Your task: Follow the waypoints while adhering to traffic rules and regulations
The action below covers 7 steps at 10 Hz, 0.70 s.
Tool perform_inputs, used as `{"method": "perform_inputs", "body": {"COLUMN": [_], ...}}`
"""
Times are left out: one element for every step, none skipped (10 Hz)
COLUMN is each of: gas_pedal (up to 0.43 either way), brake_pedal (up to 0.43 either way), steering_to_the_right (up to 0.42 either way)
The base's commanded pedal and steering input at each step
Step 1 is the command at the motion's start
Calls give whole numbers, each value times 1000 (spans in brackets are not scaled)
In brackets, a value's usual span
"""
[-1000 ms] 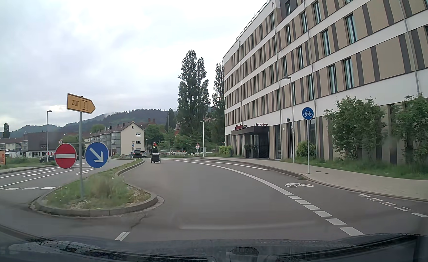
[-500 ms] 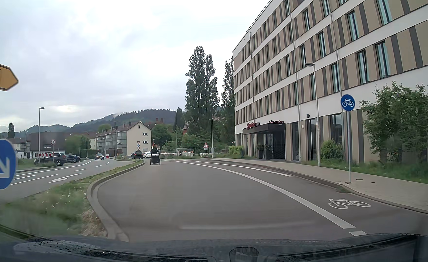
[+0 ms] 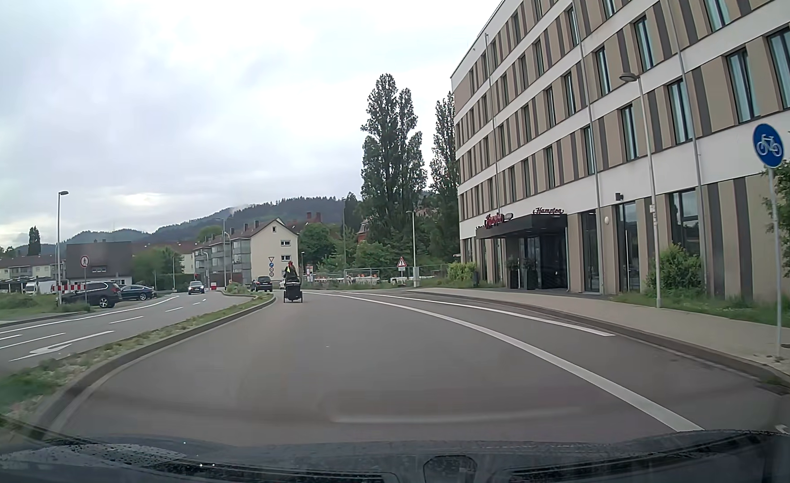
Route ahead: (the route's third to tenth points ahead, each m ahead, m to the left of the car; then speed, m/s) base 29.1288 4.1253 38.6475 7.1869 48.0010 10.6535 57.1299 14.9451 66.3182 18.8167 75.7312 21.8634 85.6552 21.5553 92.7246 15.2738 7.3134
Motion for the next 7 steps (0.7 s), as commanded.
{"method": "perform_inputs", "body": {"gas_pedal": [67, 67, 67, 59, 47, 20, 20], "brake_pedal": [0, 0, 0, 0, 0, 0, 0], "steering_to_the_right": [-50, -47, -47, -48, -48, -48, -49]}}
